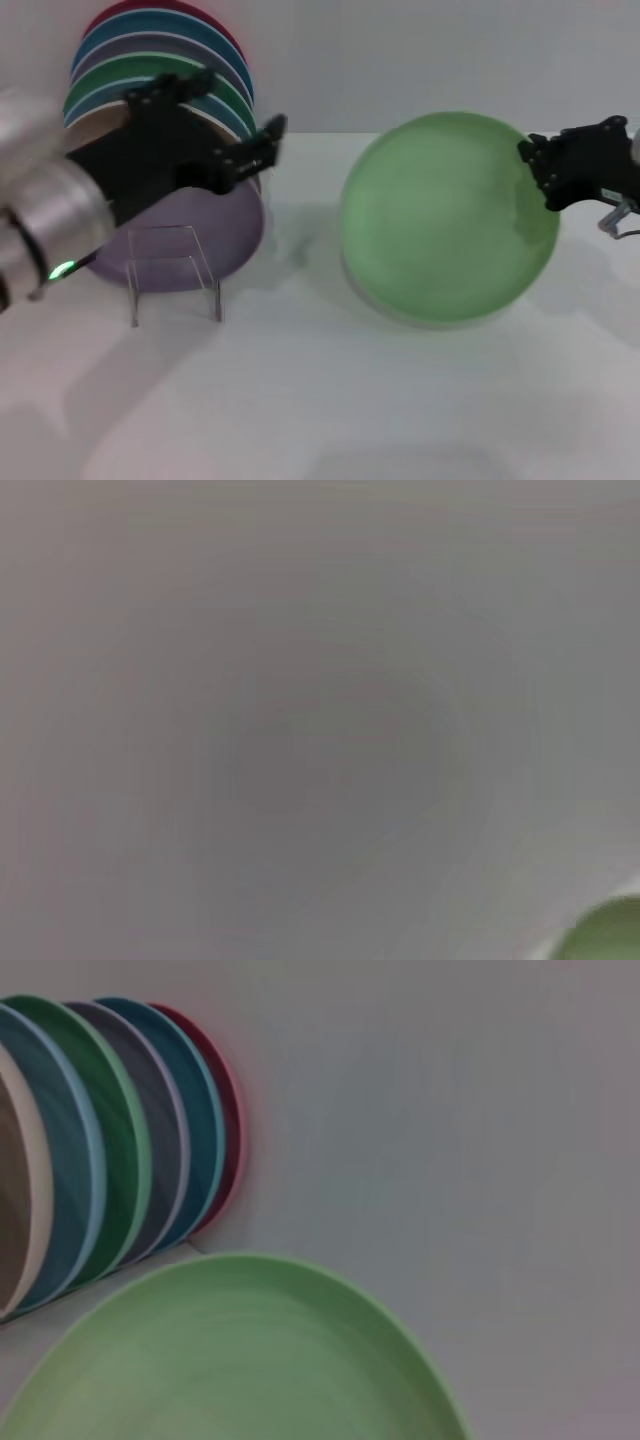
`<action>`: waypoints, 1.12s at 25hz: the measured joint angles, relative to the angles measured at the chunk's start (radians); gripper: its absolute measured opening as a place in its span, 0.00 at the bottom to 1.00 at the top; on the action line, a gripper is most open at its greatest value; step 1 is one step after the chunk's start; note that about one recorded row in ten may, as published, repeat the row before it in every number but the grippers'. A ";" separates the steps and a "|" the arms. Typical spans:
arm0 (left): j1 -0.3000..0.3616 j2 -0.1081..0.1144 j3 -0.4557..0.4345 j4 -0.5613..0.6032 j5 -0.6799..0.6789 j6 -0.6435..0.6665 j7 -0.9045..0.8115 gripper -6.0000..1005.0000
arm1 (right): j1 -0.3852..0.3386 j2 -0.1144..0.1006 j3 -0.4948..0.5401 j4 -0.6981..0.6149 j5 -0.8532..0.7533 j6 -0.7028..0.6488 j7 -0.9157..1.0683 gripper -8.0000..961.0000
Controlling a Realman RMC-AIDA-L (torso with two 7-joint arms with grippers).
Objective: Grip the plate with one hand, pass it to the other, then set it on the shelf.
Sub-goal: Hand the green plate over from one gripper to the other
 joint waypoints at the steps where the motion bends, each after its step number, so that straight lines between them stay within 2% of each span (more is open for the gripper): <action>1: -0.014 -0.003 -0.001 -0.032 -0.001 -0.064 0.009 0.77 | 0.000 0.000 -0.009 0.000 0.000 -0.008 -0.004 0.03; 4: -0.050 -0.041 -0.013 -0.113 -0.008 -0.239 0.066 0.77 | 0.001 -0.002 -0.032 0.005 0.000 -0.022 -0.016 0.03; 7: -0.076 -0.112 -0.050 -0.159 -0.041 -0.412 0.180 0.77 | -0.003 -0.002 -0.043 0.024 0.000 -0.023 -0.029 0.03; 12: -0.084 -0.286 -0.214 -0.164 -0.304 -0.631 0.575 0.76 | -0.028 -0.001 -0.073 0.055 0.000 -0.034 -0.063 0.03; 14: -0.072 -0.365 -0.286 -0.150 -0.389 -0.700 0.736 0.76 | -0.034 0.000 -0.081 0.059 0.000 -0.035 -0.073 0.03; 15: -0.068 -0.385 -0.306 -0.143 -0.403 -0.717 0.783 0.76 | -0.036 0.000 -0.086 0.061 0.001 -0.036 -0.079 0.03; 17: -0.073 -0.398 -0.325 -0.123 -0.418 -0.729 0.837 0.76 | -0.042 -0.001 -0.098 0.066 0.009 -0.039 -0.087 0.03; 19: -0.095 -0.392 -0.327 -0.094 -0.425 -0.729 0.830 0.76 | -0.053 -0.001 -0.107 0.077 0.019 -0.043 -0.091 0.03; 28: -0.160 -0.396 -0.342 0.038 -0.442 -0.737 0.830 0.76 | -0.101 -0.001 -0.174 0.151 0.027 -0.045 -0.093 0.03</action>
